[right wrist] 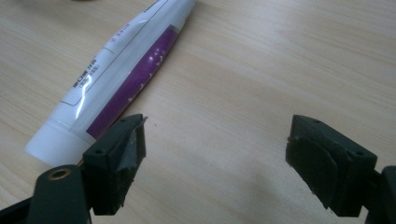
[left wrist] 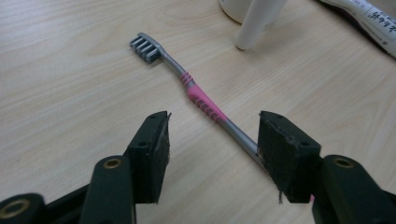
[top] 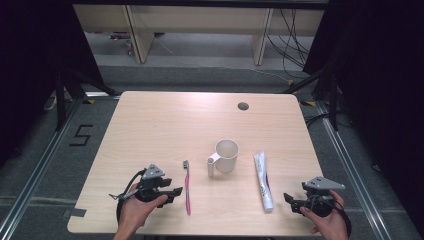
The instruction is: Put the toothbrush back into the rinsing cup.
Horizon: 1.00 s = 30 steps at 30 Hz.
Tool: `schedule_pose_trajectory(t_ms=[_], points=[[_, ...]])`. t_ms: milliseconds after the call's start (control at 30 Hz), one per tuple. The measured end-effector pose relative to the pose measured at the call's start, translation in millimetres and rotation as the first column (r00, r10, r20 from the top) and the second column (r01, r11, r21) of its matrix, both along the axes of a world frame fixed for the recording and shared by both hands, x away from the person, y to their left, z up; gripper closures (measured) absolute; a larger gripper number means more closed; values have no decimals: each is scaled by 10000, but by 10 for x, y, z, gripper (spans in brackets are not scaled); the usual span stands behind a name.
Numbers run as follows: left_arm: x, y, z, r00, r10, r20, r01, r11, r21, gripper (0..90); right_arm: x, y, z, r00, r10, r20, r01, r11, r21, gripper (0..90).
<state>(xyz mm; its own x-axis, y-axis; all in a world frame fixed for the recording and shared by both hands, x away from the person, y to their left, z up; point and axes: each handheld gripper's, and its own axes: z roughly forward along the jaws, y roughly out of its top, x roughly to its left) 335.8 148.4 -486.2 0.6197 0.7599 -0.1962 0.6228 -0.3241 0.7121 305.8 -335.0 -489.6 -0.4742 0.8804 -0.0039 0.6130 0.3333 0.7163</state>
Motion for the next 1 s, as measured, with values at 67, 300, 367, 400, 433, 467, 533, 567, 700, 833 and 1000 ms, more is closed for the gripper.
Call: schedule_pose_trajectory(t_ms=[67,300,367,400,433,467,533,567,700,833,1000], points=[[54,-48,-17,10000,-31,-94,32,10000,57,468,-22,22,11,9994,-276,-196,281,9993,259,208],[155,-249,-27,9990,-370,-254,393,9946,963,480,4,1,-1,10000,31,10,-31,10000,-41,209],[187,-284,-41,9982,-432,-404,475,9926,1119,492,-1,5,2,10000,39,-16,-39,10000,23,209],[203,-301,-55,9981,-458,-423,504,9919,1164,492,-6,10,0,10000,-30,-27,30,10000,60,210],[218,-314,-59,9976,-483,-500,544,9902,1287,492,2,3,-3,10000,30,-30,-30,9999,116,213],[242,-334,-67,9974,-505,-513,574,9880,1437,504,17,-6,-14,9996,248,102,-248,9997,14,224],[248,-360,-80,9980,-370,-508,442,9878,1490,519,22,-2,-23,9992,393,86,-393,9992,26,225],[259,-366,-78,9974,-431,-570,519,9850,1644,519,22,-2,-23,9992,393,86,-393,9992,26,225],[283,-423,-100,9974,-567,-452,650,9754,2109,540,-1,23,-10,9998,193,-94,-191,9997,175,227],[281,-435,-109,9963,-724,-470,813,9697,2303,571,-9,36,-13,9999,133,-45,-132,9998,129,234],[287,-383,-109,9958,-807,-443,896,9604,2639,639,15,24,-10,9984,548,-105,-547,9985,87,237]])
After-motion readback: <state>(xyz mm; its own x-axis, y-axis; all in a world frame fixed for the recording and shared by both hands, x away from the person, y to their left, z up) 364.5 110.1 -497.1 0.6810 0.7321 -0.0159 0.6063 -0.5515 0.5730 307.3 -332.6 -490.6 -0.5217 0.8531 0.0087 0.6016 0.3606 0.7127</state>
